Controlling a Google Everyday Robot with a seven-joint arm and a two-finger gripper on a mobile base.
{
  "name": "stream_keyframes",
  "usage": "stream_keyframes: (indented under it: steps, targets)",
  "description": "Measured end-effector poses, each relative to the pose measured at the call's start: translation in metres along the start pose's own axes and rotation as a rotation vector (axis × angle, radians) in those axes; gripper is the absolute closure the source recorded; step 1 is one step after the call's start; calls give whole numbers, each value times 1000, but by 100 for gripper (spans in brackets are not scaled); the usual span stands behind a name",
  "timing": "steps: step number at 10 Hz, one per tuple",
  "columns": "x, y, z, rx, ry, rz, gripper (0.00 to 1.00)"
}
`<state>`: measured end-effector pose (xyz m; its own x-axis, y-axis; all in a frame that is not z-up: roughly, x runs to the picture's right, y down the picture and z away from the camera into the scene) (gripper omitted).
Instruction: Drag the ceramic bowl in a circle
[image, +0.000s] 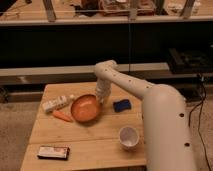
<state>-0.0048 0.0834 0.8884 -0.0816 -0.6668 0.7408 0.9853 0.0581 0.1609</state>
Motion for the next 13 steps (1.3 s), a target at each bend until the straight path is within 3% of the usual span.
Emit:
stream_keyframes:
  steps: [3, 4, 6, 7, 9, 11, 13]
  targets:
    - [-5, 42, -22, 0, 48, 119, 95]
    - [-16, 46, -30, 0, 55, 134, 95]
    - [-46, 43, -28, 4, 43, 146, 95]
    - [-75, 40, -20, 2, 26, 141, 95]
    - [-106, 29, -4, 3, -2, 93, 95]
    - [-121, 15, 15, 19, -33, 35, 95]
    - [-118, 2, 21, 38, -45, -22, 95]
